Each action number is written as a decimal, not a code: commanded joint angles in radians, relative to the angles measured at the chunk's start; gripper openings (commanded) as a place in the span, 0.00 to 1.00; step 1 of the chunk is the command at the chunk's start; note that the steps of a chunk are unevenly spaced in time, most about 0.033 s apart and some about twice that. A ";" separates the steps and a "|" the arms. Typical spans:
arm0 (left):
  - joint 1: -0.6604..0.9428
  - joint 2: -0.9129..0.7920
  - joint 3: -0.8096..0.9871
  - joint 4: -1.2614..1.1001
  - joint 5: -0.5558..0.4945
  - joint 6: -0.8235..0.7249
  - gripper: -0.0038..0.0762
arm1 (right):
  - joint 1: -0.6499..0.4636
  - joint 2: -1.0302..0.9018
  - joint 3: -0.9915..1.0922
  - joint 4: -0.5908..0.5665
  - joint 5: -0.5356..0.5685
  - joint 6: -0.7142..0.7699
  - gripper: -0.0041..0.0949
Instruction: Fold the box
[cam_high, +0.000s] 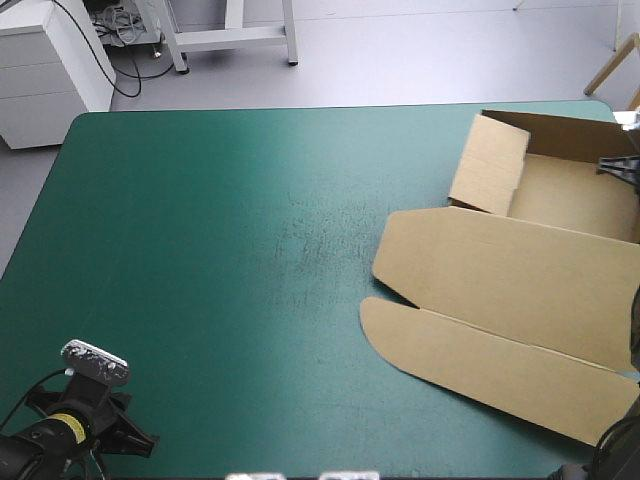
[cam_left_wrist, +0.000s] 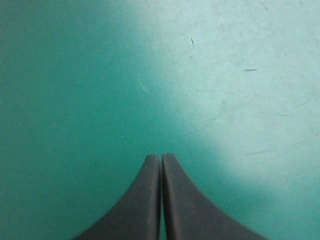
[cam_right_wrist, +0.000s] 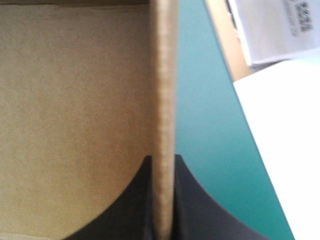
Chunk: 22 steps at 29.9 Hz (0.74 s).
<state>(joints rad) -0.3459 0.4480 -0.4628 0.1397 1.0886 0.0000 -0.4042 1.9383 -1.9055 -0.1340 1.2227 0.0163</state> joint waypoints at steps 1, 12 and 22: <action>-0.003 0.009 -0.024 0.005 -0.031 -0.011 0.04 | -0.129 -0.067 -0.029 0.003 -0.018 -0.002 0.03; -0.003 0.009 -0.024 0.005 -0.031 -0.011 0.04 | -0.274 -0.067 -0.029 0.048 -0.018 0.074 0.33; -0.003 0.009 -0.024 0.005 -0.031 -0.011 0.04 | -0.274 -0.080 -0.029 0.050 -0.018 0.056 0.39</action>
<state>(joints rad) -0.3459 0.4480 -0.4628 0.1408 1.0908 0.0000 -0.6707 1.9360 -1.9055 -0.0765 1.2277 0.0838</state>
